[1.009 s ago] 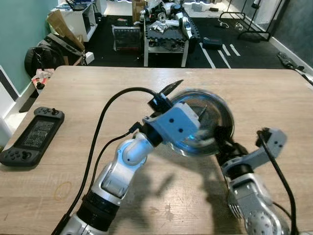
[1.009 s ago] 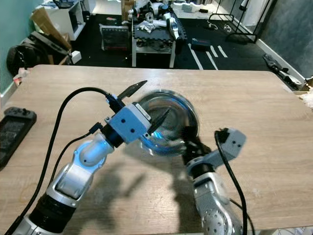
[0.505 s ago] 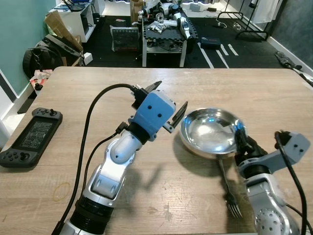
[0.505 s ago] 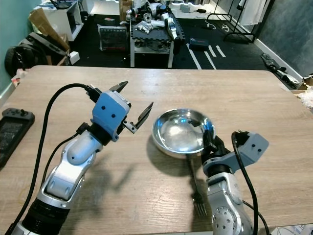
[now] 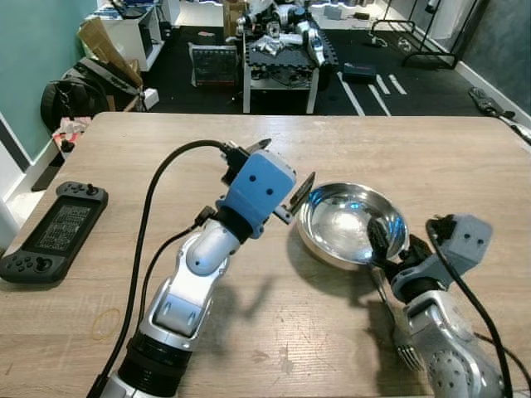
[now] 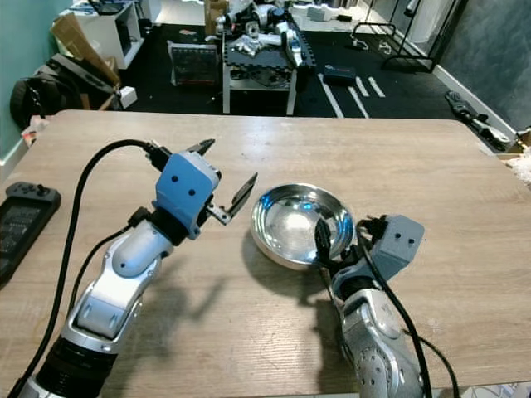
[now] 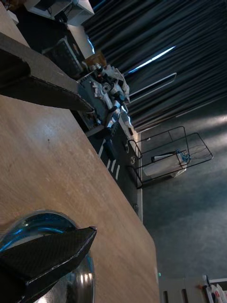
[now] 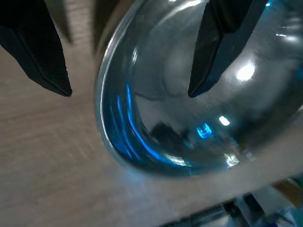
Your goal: Setting the table
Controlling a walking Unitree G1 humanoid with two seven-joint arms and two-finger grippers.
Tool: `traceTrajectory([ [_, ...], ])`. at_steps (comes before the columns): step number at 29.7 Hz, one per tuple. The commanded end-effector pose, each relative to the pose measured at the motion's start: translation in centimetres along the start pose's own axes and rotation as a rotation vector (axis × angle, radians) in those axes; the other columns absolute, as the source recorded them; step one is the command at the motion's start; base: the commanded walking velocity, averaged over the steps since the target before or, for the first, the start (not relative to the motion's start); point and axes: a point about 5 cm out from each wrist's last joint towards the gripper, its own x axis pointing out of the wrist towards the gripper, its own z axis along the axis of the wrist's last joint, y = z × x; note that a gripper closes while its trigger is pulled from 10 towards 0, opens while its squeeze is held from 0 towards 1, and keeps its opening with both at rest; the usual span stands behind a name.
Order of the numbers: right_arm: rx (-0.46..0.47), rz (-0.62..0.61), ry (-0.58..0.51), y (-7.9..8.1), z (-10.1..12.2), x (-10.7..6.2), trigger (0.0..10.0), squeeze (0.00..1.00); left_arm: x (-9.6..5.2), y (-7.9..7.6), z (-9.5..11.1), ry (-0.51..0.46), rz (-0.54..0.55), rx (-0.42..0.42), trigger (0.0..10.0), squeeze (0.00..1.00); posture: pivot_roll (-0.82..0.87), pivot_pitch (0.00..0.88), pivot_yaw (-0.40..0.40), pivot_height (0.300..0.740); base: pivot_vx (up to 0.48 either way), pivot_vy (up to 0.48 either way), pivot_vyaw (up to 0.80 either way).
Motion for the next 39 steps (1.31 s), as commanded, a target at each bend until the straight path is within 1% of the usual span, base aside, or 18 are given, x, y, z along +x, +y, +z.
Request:
traceTrajectory([
  [1,-0.023,-0.027,0.084,-0.4,-1.1,0.1,9.3,0.00,0.0,0.0,0.2,-0.005,-0.002,-0.005,10.0,0.00,0.04,0.170,0.072,0.740,0.000,0.000,0.00],
  [3,-0.023,-0.027,0.084,-0.4,-1.1,0.1,9.3,0.00,0.0,0.0,0.2,-0.005,-0.002,-0.005,10.0,0.00,0.04,0.170,0.072,0.740,0.000,0.000,0.00],
  [5,-0.010,-0.013,0.137,-0.4,-1.4,0.2,0.0,0.00,0.0,0.0,0.2,-0.003,0.001,-0.005,10.0,0.00,0.04,0.165,0.065,0.740,0.000,0.000,0.00],
  [7,0.006,0.001,0.166,-0.5,-1.6,0.1,0.0,0.00,0.0,0.0,0.2,-0.003,0.002,-0.005,10.0,0.00,0.04,0.163,0.061,0.740,0.000,0.000,0.00],
  [10,0.074,0.026,0.229,-0.4,-2.5,-0.1,0.0,0.00,-0.1,-0.1,0.3,-0.002,0.006,-0.007,10.0,0.00,0.04,0.162,0.058,0.740,0.000,0.000,0.00],
  [12,0.074,0.026,0.229,-0.4,-2.5,-0.1,0.0,0.00,-0.1,-0.1,0.3,-0.002,0.006,-0.007,10.0,0.00,0.04,0.162,0.058,0.740,0.000,0.000,0.00],
  [13,0.094,0.032,0.244,-0.4,-2.8,-0.2,0.0,0.00,-0.1,-0.1,0.3,-0.001,0.006,-0.007,10.0,0.00,0.04,0.162,0.057,0.740,0.000,0.000,0.00],
  [17,0.135,0.029,0.247,-0.5,-3.0,-0.4,0.0,0.00,-0.1,0.0,0.2,0.000,0.008,-0.007,10.0,0.00,0.03,0.160,0.058,0.740,0.000,0.000,0.00],
  [20,0.210,0.031,0.216,-0.6,-2.6,-0.5,0.0,0.00,-0.2,0.0,0.2,0.001,0.009,-0.005,10.0,0.00,0.03,0.158,0.058,0.740,0.000,0.000,0.00],
  [24,0.234,0.041,0.202,-0.5,-2.3,-0.5,0.0,0.00,-0.1,0.0,0.1,0.001,0.008,-0.006,10.0,0.00,0.03,0.158,0.058,0.740,0.000,0.000,0.00],
  [30,0.312,0.059,0.135,-0.4,-1.3,-0.5,0.0,0.00,-0.2,-0.1,0.1,0.006,0.008,-0.006,10.0,0.00,0.03,0.158,0.057,0.740,0.000,0.000,0.00],
  [32,0.369,0.044,0.077,-0.6,-0.6,-0.4,0.0,0.00,-0.2,-0.1,-0.1,0.017,0.017,-0.016,10.0,0.00,0.03,0.158,0.057,0.740,0.000,0.000,0.00],
  [33,0.369,0.044,0.077,-0.6,-0.6,-0.4,0.0,0.00,-0.2,-0.1,-0.1,0.017,0.017,-0.016,10.0,0.00,0.03,0.158,0.057,0.740,0.000,0.000,0.00],
  [35,0.440,0.001,0.006,-1.2,0.2,-0.5,0.0,0.00,-0.3,0.3,-0.2,0.034,0.043,-0.053,10.0,0.00,0.04,0.163,0.060,0.740,0.000,0.000,0.00],
  [36,0.440,0.001,0.006,-1.2,0.2,-0.5,0.0,0.00,-0.3,0.3,-0.2,0.034,0.043,-0.053,10.0,0.00,0.04,0.163,0.060,0.740,0.000,0.000,0.00],
  [37,0.503,-0.041,-0.064,-1.9,0.9,-0.5,0.0,0.00,-0.3,0.7,-0.3,0.051,0.071,-0.095,10.0,0.00,0.04,0.165,0.062,0.740,0.000,0.000,0.00],
  [38,0.503,-0.041,-0.064,-1.9,0.9,-0.5,0.0,0.00,-0.3,0.7,-0.3,0.051,0.071,-0.095,10.0,0.00,0.04,0.165,0.062,0.740,0.000,0.000,0.00],
  [39,0.568,-0.087,-0.143,-2.7,1.8,-0.7,0.0,0.00,-0.3,1.2,-0.5,0.083,0.102,-0.147,10.0,0.00,0.04,0.168,0.065,0.740,0.000,0.000,0.00],
])
